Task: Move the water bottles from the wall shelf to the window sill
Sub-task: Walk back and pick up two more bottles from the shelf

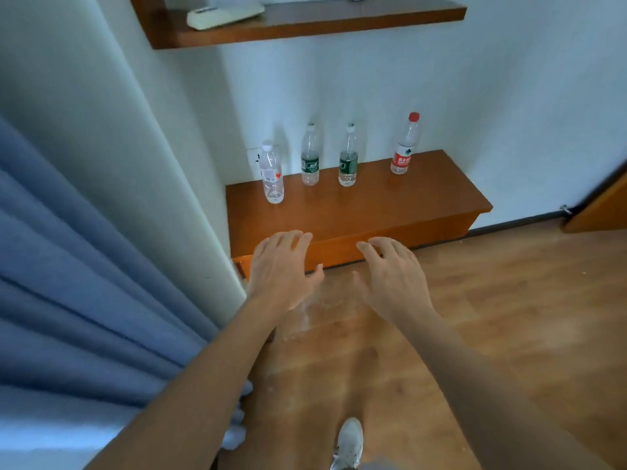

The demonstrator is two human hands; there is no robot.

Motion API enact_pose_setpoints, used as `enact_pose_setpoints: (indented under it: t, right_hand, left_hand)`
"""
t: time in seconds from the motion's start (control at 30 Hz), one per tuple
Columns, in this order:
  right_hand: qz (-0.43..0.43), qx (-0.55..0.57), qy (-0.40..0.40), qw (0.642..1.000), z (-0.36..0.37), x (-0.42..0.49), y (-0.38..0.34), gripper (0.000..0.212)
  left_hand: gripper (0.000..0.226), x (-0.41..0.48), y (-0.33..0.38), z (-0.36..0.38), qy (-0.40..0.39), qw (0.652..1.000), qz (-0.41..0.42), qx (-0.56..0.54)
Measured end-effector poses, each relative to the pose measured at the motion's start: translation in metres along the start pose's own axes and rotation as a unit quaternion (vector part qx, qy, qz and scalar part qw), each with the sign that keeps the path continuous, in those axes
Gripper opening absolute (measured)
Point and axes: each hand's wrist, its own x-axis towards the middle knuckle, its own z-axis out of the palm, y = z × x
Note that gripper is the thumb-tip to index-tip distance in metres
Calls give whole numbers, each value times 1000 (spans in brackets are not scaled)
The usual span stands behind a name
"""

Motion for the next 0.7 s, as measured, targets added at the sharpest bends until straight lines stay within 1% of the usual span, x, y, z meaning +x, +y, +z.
enact_pose_setpoints:
  t: [0.13, 0.23, 0.47, 0.7]
  right_hand:
    - [-14, -2, -13, 1000, 9, 70, 32, 54]
    - [-19, 14, -20, 1000, 18, 112, 47, 56]
    - [-50, 23, -32, 998, 45, 194, 61, 57]
    - [-69, 39, -45, 996, 81, 280, 57, 58]
  left_hand:
    - [62, 68, 17, 11, 4, 1000, -8, 0]
    - [61, 105, 16, 18, 6, 1000, -15, 3]
    - [62, 171, -6, 43, -3, 999, -44, 14]
    - [62, 238, -44, 71, 7, 998, -61, 14]
